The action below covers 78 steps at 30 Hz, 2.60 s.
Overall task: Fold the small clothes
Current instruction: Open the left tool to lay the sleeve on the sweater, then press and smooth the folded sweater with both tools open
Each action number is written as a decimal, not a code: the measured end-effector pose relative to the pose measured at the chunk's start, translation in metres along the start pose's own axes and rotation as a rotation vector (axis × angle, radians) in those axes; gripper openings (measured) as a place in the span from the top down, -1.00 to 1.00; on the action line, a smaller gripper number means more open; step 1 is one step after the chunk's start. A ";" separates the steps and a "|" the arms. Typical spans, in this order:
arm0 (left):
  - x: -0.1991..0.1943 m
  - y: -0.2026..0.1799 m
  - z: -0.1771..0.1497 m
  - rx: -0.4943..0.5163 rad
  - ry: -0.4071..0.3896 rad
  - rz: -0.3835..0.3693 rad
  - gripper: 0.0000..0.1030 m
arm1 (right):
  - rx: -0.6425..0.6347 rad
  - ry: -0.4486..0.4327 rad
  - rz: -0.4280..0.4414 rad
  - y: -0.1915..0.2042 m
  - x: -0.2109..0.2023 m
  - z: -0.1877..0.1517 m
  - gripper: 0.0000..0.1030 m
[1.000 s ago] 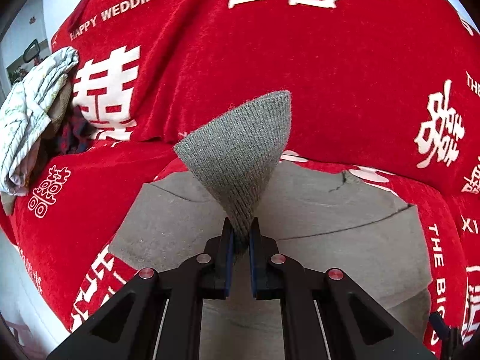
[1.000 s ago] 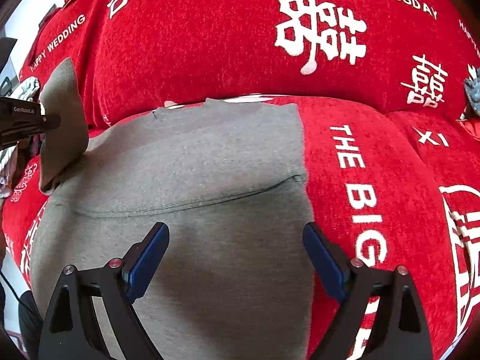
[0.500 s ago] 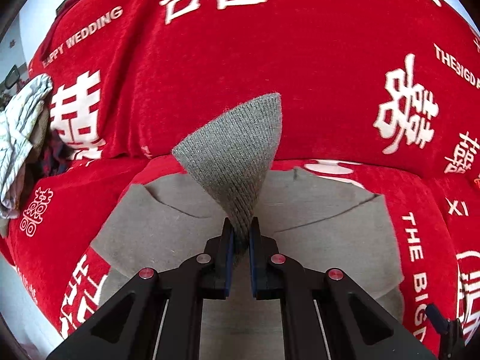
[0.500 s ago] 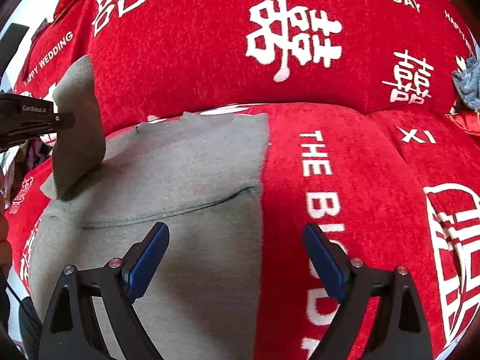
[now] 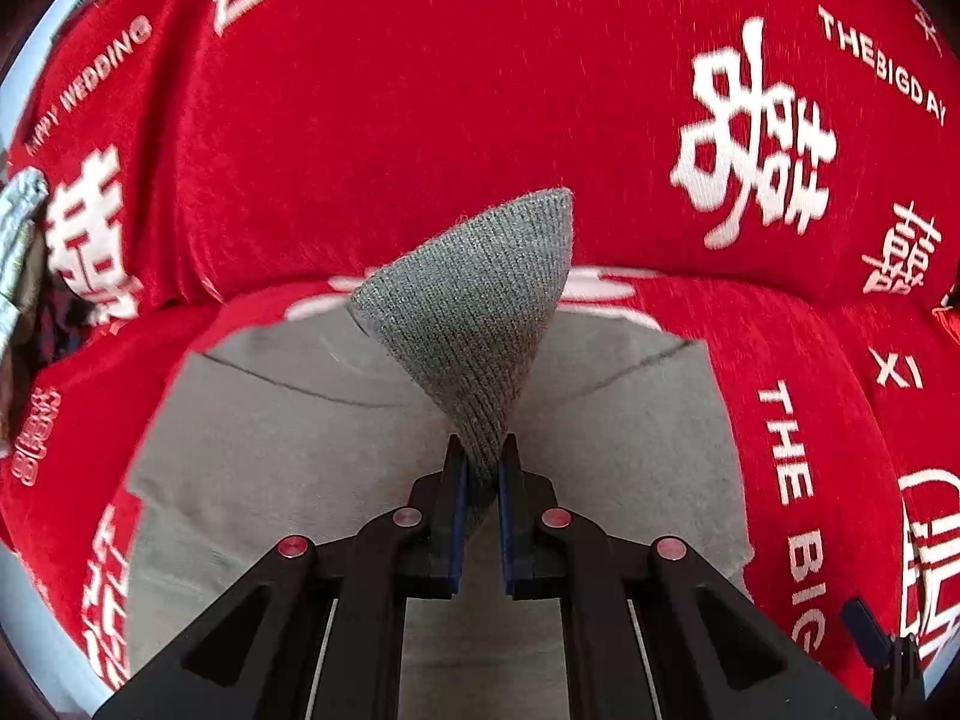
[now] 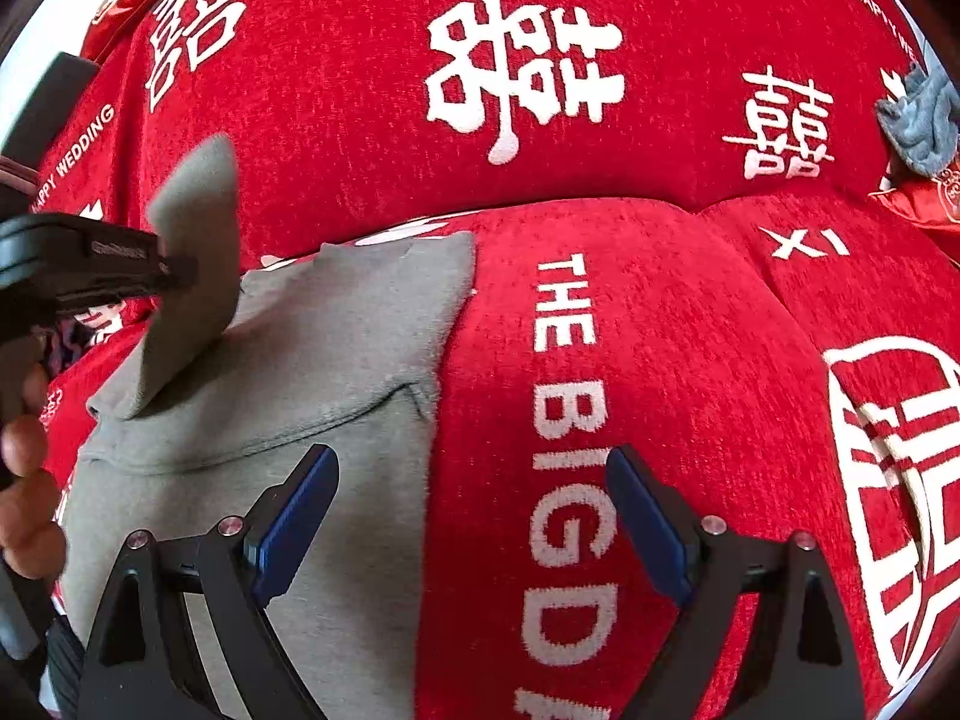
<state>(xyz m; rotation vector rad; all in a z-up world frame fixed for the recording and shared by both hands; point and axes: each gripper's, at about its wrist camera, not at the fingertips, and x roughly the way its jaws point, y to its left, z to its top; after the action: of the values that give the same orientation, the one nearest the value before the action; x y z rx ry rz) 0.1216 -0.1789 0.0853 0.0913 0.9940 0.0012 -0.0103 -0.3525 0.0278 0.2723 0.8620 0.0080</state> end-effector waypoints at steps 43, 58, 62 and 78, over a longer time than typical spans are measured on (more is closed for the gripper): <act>0.054 0.104 -0.050 -0.110 0.069 -0.153 -0.39 | 0.370 0.269 0.376 0.040 0.106 0.086 -0.25; 0.052 0.108 -0.057 -0.055 0.022 -0.140 -0.39 | 0.057 0.142 0.050 0.039 0.075 0.080 0.62; 0.051 0.109 -0.057 -0.055 0.020 -0.141 -0.39 | -0.061 0.064 0.040 0.075 0.056 0.092 -0.54; 0.046 0.115 -0.066 -0.013 0.015 -0.153 -0.64 | -0.260 0.203 -0.068 0.109 0.094 0.055 -0.53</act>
<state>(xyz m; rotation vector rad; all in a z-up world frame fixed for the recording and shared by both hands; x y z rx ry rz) 0.0964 -0.0573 0.0198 0.0033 1.0138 -0.1324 0.1029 -0.2488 0.0178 -0.0030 1.0601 0.0851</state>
